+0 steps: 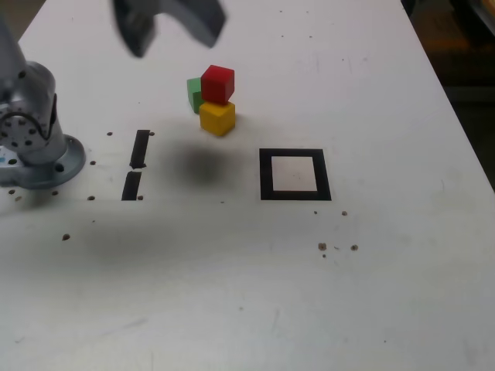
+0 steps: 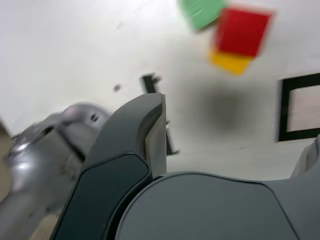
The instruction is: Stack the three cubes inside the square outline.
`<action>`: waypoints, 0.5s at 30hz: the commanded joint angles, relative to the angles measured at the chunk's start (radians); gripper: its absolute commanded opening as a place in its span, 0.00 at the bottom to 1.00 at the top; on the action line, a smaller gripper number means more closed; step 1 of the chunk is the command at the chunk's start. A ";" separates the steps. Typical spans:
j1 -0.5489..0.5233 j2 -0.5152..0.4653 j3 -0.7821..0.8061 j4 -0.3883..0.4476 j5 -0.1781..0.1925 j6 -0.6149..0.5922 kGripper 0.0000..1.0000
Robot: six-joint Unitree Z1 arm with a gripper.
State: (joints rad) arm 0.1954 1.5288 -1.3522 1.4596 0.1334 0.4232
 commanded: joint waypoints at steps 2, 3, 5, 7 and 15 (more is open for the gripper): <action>0.050 0.043 -0.065 -0.002 0.004 0.051 1.00; 0.064 0.054 -0.061 -0.005 0.005 0.066 1.00; 0.088 0.073 -0.045 -0.013 0.013 0.096 1.00; 0.097 0.091 -0.030 -0.025 0.021 0.113 1.00; 0.099 0.192 0.052 -0.148 0.037 0.142 0.99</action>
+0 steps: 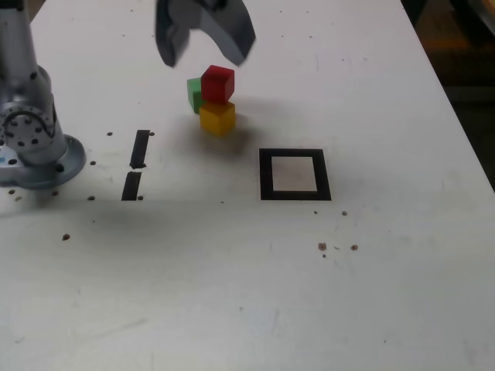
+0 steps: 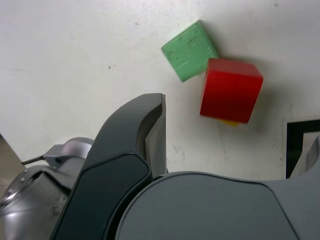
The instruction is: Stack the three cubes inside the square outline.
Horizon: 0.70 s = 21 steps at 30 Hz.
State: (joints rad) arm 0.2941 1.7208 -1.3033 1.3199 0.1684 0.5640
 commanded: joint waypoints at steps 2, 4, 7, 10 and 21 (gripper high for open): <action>0.000 0.019 0.016 -0.040 0.005 0.002 0.99; 0.000 0.038 0.021 -0.064 0.010 0.002 0.99; 0.000 0.069 0.022 -0.087 0.029 0.002 0.98; 0.000 0.088 0.023 -0.098 0.048 0.002 0.96; 0.000 0.091 0.061 -0.185 0.044 -0.018 0.52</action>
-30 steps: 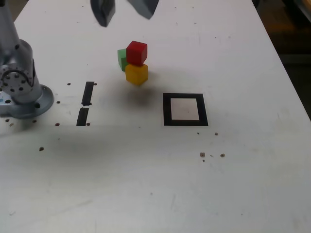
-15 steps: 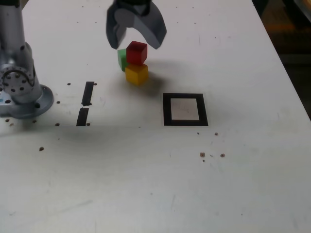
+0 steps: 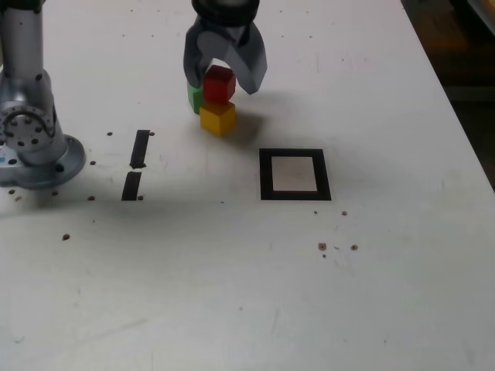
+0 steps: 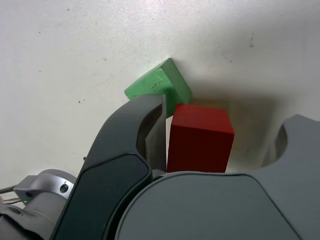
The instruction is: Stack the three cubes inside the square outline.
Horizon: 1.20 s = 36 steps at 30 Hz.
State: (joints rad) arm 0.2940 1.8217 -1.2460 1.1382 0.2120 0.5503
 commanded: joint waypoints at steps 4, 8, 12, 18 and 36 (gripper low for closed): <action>0.001 -0.012 0.015 -0.002 -0.006 -0.011 0.40; 0.001 -0.011 0.020 0.005 -0.015 -0.011 0.36; 0.001 -0.012 0.018 0.012 -0.020 -0.010 0.30; 0.001 -0.037 -0.010 0.020 -0.017 -0.013 0.23; -0.026 0.122 -0.377 0.168 -0.099 -0.053 0.21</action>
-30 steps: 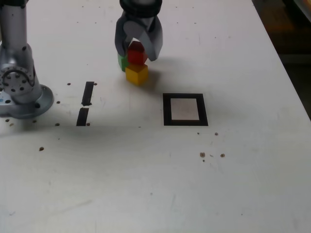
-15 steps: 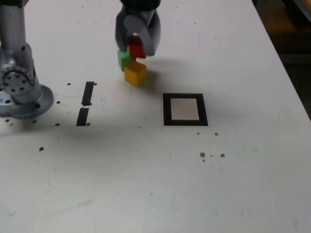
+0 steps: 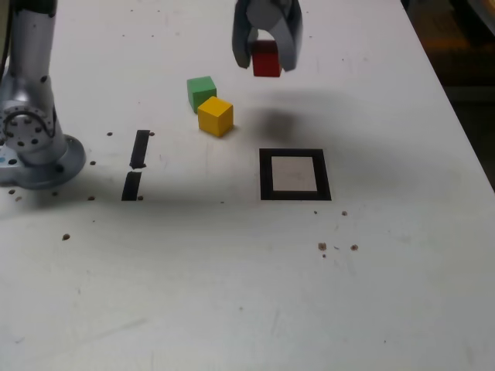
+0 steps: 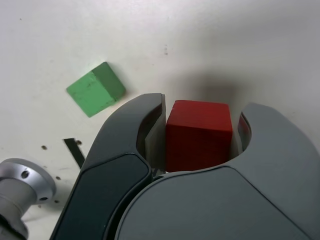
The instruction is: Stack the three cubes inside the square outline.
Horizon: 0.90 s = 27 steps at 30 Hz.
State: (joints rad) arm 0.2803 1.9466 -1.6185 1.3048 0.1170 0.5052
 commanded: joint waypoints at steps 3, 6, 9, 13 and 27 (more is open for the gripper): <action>-0.053 -0.020 0.000 0.016 -0.014 -0.037 0.21; -0.126 -0.049 0.013 0.036 -0.027 -0.094 0.21; -0.198 -0.062 0.030 0.040 -0.046 -0.162 0.21; -0.287 -0.061 0.057 0.029 -0.059 -0.266 0.21; -0.404 0.066 0.079 -0.025 -0.065 -0.583 0.21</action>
State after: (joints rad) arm -0.1228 2.0084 -1.5323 1.2784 0.0521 -0.0722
